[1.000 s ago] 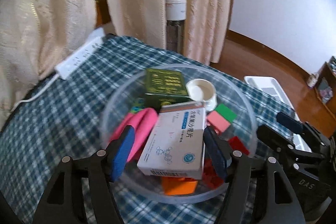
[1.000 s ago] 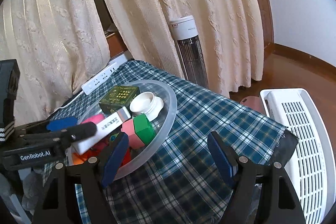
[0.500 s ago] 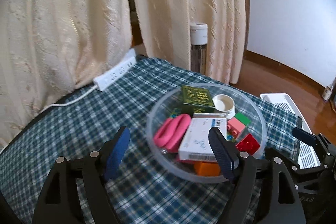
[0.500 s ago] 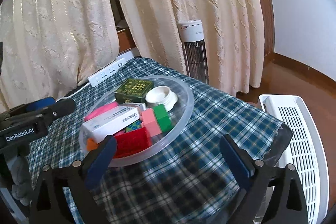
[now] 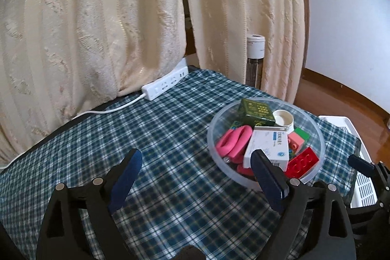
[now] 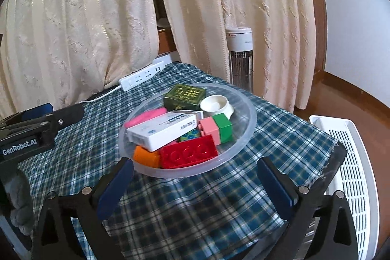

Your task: Organize objects

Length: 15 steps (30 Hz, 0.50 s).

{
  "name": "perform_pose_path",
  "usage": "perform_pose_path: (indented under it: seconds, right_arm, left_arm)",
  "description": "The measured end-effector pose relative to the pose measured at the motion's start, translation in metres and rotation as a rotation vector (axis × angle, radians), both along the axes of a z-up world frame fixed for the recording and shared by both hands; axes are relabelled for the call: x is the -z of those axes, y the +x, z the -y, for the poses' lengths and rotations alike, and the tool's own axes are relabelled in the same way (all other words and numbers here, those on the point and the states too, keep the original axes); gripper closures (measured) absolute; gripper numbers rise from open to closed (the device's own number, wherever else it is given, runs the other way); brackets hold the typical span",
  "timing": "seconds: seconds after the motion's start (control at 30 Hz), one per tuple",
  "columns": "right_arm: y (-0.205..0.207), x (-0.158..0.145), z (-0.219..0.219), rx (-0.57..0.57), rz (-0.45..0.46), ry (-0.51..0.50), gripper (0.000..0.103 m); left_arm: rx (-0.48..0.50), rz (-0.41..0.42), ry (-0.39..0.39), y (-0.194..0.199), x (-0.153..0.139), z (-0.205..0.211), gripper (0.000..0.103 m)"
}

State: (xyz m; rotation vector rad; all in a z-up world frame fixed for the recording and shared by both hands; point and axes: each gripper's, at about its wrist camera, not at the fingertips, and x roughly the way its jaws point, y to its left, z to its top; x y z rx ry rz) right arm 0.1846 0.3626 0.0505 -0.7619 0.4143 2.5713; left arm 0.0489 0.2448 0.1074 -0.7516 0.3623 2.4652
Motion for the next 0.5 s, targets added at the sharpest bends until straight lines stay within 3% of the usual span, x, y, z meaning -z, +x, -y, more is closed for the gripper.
perform_pose_path:
  seconds: [0.23, 0.5]
  right_arm:
    - [-0.0003, -0.0013, 0.0087, 0.026, 0.022, 0.078, 0.001]
    - [-0.003, 0.0006, 0.0106, 0.025, 0.036, 0.091, 0.001]
  left_arm:
    - [0.015, 0.054, 0.004, 0.0003, 0.0019, 0.0021, 0.011]
    - [0.036, 0.058, -0.001, 0.0045, 0.0028, -0.0007, 0.011]
